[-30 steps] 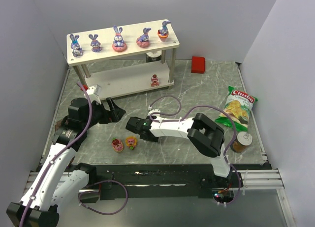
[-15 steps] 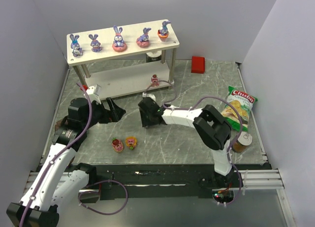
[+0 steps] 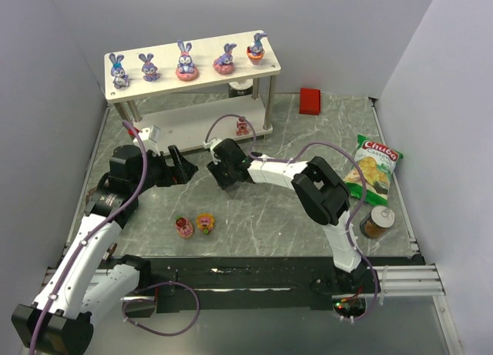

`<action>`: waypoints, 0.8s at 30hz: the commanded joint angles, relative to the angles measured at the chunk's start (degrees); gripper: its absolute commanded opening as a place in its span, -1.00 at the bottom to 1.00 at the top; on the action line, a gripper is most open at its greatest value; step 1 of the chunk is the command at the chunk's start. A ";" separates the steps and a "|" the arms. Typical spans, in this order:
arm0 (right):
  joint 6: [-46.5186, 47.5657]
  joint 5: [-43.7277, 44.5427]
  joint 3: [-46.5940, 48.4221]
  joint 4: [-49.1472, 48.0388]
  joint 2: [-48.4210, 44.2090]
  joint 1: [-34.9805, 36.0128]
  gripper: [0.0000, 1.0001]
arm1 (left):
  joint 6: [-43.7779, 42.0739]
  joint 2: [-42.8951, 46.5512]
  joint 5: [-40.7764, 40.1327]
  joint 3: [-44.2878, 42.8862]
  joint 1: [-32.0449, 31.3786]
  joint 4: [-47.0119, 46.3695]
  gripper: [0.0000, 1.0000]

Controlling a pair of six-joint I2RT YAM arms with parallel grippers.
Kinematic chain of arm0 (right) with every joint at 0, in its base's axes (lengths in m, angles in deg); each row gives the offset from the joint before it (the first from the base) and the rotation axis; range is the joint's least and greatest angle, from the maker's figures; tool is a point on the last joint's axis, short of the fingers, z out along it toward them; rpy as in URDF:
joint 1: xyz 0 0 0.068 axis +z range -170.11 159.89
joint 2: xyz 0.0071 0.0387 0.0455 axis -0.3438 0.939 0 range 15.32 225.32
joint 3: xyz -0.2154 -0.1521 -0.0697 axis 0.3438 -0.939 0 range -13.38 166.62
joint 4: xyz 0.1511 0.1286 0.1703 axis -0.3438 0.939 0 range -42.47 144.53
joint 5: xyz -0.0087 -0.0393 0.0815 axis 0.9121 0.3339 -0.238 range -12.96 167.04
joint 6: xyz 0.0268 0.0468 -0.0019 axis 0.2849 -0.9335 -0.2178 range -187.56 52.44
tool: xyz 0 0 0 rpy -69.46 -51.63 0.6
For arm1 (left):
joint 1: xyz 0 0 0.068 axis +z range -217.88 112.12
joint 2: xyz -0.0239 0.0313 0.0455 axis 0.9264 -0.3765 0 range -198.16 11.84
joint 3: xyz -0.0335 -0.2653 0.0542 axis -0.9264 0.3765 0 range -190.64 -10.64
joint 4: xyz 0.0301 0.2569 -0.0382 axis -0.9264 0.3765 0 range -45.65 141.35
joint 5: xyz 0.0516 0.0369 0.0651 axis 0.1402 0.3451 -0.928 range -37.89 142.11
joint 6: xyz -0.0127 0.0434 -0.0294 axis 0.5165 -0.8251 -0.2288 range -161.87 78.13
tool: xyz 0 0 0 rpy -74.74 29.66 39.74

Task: Place and organize the plastic toys onto the shelf

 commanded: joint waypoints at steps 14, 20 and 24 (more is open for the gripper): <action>-6.02 3.65 0.44 3.63 -1.15 -0.14 0.77 | -2.39 -2.61 0.87 -2.62 -0.16 -4.94 0.93; -13.92 8.05 2.81 8.03 -2.20 0.30 0.72 | -2.74 -2.79 0.53 -2.00 -0.16 -5.90 0.93; -18.23 10.78 3.78 9.35 -2.73 0.74 0.68 | -2.92 -2.71 0.62 -1.48 -0.07 -6.08 0.93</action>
